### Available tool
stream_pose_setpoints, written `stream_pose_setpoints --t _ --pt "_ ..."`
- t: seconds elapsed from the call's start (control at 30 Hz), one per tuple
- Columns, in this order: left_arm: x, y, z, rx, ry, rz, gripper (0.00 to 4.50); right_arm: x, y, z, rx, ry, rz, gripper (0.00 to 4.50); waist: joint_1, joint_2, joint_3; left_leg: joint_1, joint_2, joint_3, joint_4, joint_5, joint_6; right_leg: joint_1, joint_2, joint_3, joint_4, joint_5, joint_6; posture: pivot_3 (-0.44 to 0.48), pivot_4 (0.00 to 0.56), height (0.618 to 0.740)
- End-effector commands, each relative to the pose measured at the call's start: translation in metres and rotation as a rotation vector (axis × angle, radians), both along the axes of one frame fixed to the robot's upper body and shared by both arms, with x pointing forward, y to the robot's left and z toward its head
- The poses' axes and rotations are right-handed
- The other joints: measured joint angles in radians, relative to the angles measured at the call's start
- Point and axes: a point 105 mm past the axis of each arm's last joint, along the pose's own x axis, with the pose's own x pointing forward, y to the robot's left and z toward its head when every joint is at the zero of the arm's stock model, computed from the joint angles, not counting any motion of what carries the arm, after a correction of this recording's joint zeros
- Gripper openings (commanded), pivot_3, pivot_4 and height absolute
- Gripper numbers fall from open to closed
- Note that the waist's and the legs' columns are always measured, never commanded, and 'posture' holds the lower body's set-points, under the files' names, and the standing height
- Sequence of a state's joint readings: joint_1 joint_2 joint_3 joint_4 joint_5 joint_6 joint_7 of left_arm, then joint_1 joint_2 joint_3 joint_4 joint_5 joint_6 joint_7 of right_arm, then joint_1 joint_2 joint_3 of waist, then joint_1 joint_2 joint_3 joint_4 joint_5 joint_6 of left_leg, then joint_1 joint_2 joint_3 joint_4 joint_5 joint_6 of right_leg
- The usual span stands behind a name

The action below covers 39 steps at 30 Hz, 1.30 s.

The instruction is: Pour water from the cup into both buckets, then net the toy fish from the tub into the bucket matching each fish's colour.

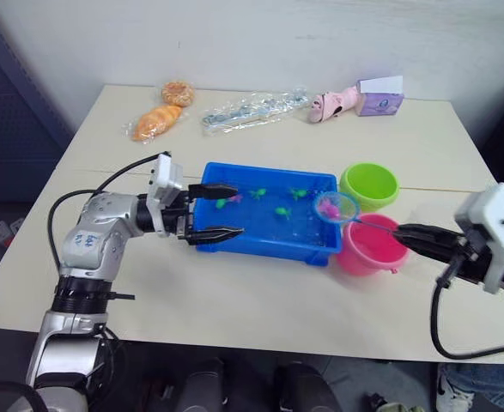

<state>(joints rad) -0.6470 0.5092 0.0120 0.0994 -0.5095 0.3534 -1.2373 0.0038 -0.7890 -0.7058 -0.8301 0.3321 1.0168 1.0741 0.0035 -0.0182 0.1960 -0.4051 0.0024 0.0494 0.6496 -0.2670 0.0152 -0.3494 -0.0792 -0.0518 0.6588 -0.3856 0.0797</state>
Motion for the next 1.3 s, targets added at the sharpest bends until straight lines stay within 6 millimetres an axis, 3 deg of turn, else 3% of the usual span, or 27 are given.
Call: stream_pose_setpoints --t 0.03,0.27,0.6,0.8,1.13,1.3 --pt "-0.003 -0.013 0.010 -0.040 -0.036 -0.056 4.46 -0.010 -0.023 0.011 -0.051 -0.133 -0.103 0.00 0.001 0.000 0.000 0.000 0.000 0.000 0.000 0.000 0.000 0.001 0.000 0.000 0.000 0.000 0.000 0.000 0.150 0.740" --pt "-0.004 -0.030 0.006 -0.067 -0.023 -0.114 4.46 -0.023 -0.053 -0.004 -0.225 -0.267 -0.192 0.00 -0.006 0.000 0.000 0.005 0.000 0.000 -0.001 0.000 -0.001 0.004 0.001 0.001 -0.002 0.000 0.001 0.000 0.150 0.740" --pt "-0.003 -0.037 0.005 -0.083 -0.016 -0.131 4.46 -0.034 -0.060 -0.036 -0.680 -0.429 -0.038 0.00 -0.004 0.000 0.000 0.010 0.000 0.001 -0.002 0.001 -0.001 0.008 0.001 0.002 -0.003 0.000 0.001 0.000 0.150 0.740" --pt "-0.003 -0.036 0.003 -0.092 -0.001 -0.117 4.46 -0.035 -0.063 -0.044 -1.039 -0.636 0.059 0.00 -0.005 0.000 0.000 0.013 0.000 0.003 -0.003 0.001 -0.002 0.010 0.001 0.003 -0.003 0.000 0.001 0.000 0.150 0.740" --pt "-0.003 -0.035 0.003 -0.085 0.005 -0.113 4.46 -0.029 -0.066 -0.060 -1.209 -0.727 0.206 0.00 -0.006 0.000 0.000 0.014 0.000 0.003 -0.004 0.002 -0.004 0.010 0.002 0.004 -0.003 0.000 0.001 0.000 0.150 0.740" --pt "-0.003 -0.033 0.002 -0.083 0.010 -0.111 4.46 -0.021 -0.066 -0.051 -1.235 -0.793 0.195 0.00 -0.005 0.000 0.000 0.014 0.000 0.003 -0.004 0.002 -0.004 0.010 0.001 0.004 -0.003 0.000 0.001 0.000 0.150 0.740"
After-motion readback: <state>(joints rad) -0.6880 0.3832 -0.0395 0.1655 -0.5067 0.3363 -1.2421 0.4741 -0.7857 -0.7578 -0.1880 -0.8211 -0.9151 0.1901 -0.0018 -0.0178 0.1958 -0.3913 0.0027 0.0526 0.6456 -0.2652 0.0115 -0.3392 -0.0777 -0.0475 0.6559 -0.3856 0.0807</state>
